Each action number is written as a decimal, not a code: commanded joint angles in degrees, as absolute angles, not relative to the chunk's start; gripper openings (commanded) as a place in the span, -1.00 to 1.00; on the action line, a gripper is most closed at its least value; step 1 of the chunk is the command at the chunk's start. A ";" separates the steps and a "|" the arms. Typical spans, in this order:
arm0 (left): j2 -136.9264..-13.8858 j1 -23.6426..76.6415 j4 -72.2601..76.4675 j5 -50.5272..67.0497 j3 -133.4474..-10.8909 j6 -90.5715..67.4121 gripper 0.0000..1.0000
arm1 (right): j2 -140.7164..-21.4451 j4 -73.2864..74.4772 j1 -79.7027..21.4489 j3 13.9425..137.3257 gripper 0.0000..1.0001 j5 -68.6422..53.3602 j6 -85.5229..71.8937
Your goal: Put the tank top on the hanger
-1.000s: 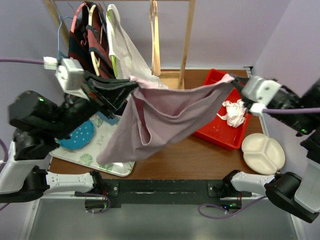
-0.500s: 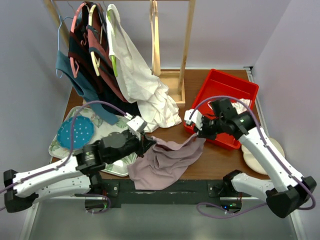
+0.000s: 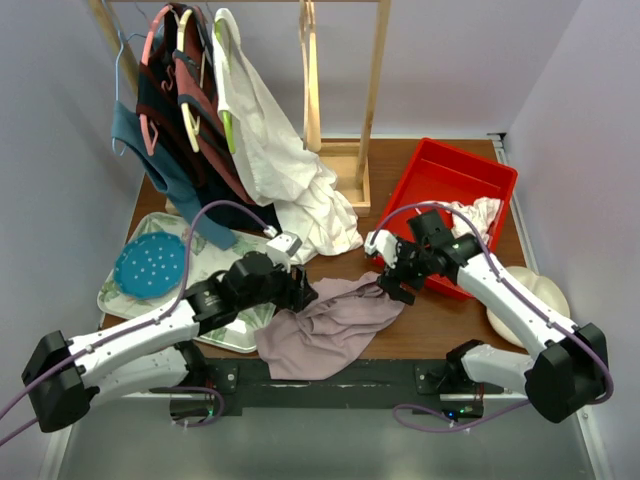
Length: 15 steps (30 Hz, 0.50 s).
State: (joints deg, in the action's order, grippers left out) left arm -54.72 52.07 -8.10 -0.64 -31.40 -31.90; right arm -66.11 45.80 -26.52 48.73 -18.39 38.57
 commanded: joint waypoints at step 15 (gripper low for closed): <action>-73.19 34.90 -18.37 -2.54 -94.11 -20.11 0.68 | -68.30 40.26 -2.55 56.26 0.97 -55.20 31.46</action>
